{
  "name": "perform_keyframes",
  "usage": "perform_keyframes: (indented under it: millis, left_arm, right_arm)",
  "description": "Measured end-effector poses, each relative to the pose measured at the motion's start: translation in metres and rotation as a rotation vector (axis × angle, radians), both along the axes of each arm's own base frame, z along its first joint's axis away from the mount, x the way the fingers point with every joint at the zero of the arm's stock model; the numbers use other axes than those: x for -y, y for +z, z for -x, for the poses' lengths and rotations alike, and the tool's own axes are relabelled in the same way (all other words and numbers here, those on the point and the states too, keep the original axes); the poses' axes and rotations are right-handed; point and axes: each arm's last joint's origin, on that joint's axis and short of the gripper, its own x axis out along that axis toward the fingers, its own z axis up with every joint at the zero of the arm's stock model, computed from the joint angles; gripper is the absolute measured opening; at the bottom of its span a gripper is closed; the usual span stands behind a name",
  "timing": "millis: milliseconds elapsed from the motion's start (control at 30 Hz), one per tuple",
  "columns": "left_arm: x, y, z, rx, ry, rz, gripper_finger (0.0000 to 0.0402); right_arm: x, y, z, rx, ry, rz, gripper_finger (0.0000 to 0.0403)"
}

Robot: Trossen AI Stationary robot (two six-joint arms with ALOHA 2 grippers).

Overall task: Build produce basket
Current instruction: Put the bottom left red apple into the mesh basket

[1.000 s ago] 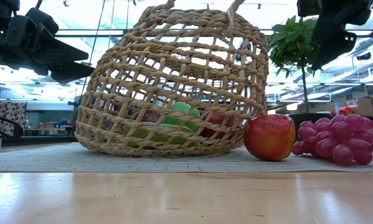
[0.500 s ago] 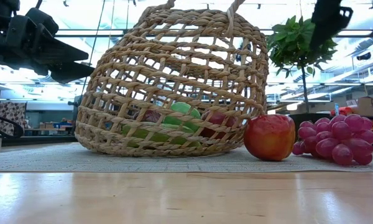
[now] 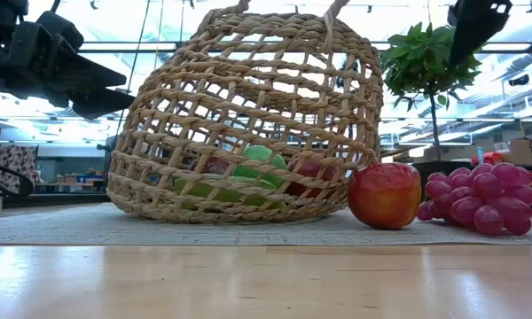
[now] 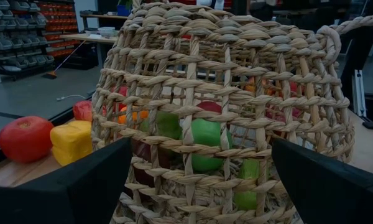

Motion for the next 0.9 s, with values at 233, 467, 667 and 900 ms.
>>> perform_keyframes:
  millis: [233, 467, 667, 900]
  left_arm:
    - [0.0, 0.0, 0.0, 0.0, 0.0, 0.0, 0.0394]
    - [0.0, 0.0, 0.0, 0.0, 0.0, 0.0, 0.0394]
    - [0.0, 0.0, 0.0, 0.0, 0.001, 0.0, 0.0394]
    - [0.0, 0.0, 0.0, 0.0, 0.0, 0.0, 0.0394]
  right_arm:
    - [-0.007, -0.003, 0.004, -0.021, 0.013, 0.003, 0.0375]
    - [-0.01, -0.01, 0.0, -0.041, 0.077, 0.095, 0.0375]
    - [-0.016, -0.026, -0.006, -0.159, 0.138, 0.102, 0.0373]
    - [-0.026, -0.037, -0.002, -0.28, 0.092, 0.033, 0.0366]
